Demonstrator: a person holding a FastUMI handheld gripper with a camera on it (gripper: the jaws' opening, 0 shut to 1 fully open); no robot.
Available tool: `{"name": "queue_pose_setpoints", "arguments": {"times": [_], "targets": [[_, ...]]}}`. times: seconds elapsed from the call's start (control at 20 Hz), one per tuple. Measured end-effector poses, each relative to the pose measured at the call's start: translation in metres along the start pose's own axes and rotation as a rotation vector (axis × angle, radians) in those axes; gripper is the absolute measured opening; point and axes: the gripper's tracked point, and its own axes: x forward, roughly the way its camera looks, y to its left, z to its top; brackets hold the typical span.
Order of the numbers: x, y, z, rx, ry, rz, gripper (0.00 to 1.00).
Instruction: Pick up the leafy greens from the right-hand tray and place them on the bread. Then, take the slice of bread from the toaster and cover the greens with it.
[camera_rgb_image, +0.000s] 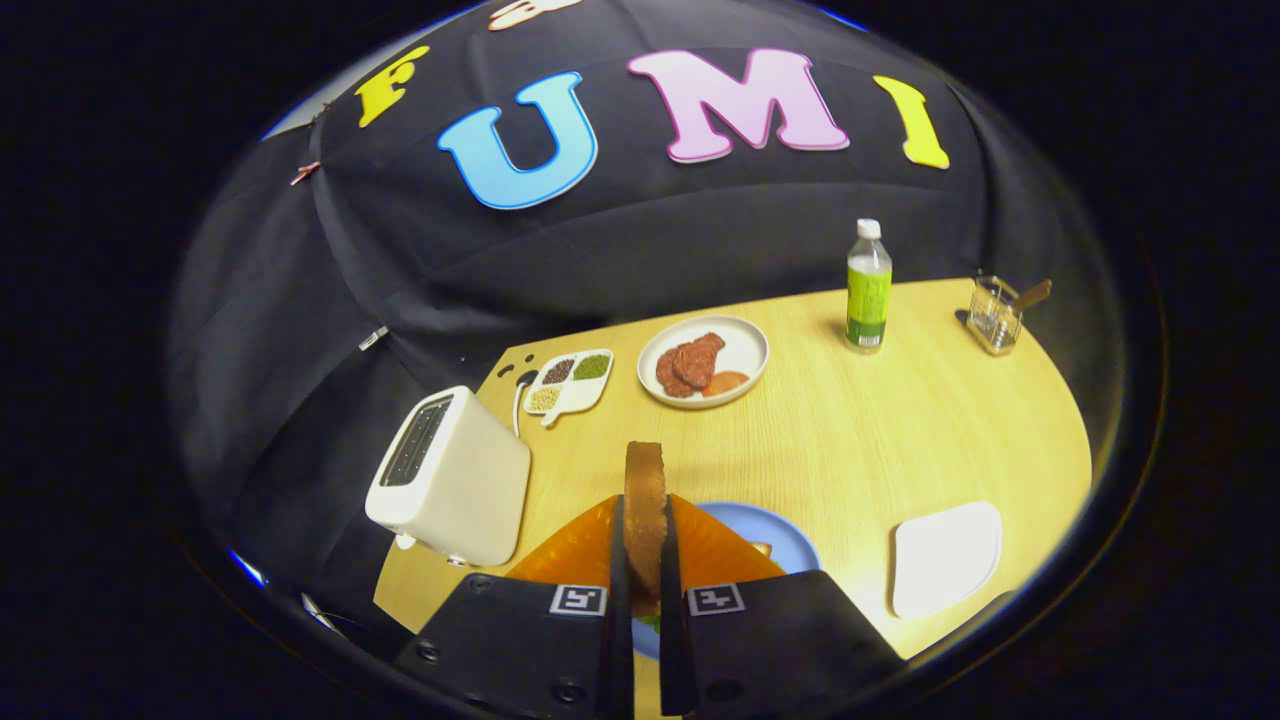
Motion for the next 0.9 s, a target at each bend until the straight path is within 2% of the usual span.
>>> {"name": "queue_pose_setpoints", "arguments": {"times": [0.3, 0.55, 0.65, 0.7, 0.75, 0.9], "targets": [[0.029, -0.007, -0.043, 0.147, 0.070, 0.001, 0.15], [0.035, -0.045, -0.064, 0.166, 0.096, -0.081, 0.15], [0.032, -0.062, -0.066, 0.145, 0.101, -0.132, 0.22], [0.031, -0.072, -0.066, 0.133, 0.101, -0.160, 0.36], [0.026, -0.080, -0.066, 0.125, 0.102, -0.183, 0.43], [0.017, -0.100, -0.064, 0.116, 0.097, -0.231, 0.51]]}}
